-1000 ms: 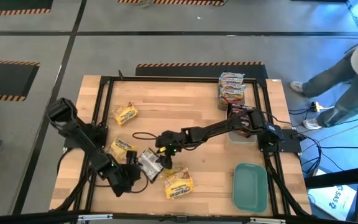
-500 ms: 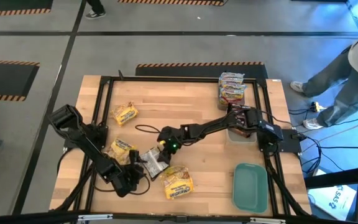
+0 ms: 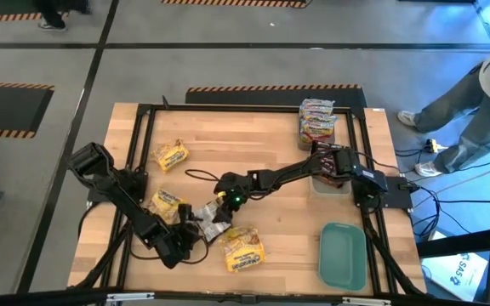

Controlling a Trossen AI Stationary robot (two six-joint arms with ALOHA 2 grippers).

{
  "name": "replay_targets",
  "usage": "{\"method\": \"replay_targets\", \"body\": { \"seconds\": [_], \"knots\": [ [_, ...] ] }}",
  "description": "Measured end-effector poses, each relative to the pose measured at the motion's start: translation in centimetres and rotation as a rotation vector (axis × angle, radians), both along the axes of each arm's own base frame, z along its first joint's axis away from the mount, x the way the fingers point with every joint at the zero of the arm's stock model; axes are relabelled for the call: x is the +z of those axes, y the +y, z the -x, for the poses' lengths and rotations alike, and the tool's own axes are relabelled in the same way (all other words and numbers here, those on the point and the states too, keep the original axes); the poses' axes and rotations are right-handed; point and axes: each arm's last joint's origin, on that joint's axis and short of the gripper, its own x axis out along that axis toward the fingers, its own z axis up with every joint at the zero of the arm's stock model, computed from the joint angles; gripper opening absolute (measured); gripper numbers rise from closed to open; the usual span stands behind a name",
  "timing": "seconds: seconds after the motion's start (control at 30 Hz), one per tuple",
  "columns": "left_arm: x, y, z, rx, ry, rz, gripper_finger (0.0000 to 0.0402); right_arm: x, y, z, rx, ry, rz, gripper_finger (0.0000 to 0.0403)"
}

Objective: Sort Maruchan noodles
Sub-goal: Put the black noodle pack into the gray bin

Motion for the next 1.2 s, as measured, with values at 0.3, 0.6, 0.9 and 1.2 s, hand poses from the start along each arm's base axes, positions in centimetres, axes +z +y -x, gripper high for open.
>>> {"method": "replay_targets", "body": {
  "seconds": [0.3,0.6,0.9,1.2],
  "knots": [
    [1.8,-1.3,-1.0,-0.055,-0.042,-0.08,0.0271,0.2,0.1,-0.3,-0.001,-0.05,0.008,0.0213],
    [4.5,-2.4,-1.2,-0.073,0.028,-0.179,0.0271,0.3,0.5,-0.1,0.121,-0.054,-0.08,0.0103],
    [7.5,-3.7,-1.3,-0.095,0.045,-0.217,0.0271,0.6,-0.8,-0.1,0.228,-0.09,-0.135,0.0079],
    [7.6,-4.2,-0.9,-0.091,0.047,-0.165,0.0271,1.7,-4.6,-0.2,0.363,-0.173,-0.303,0.0069]
  ]
}}
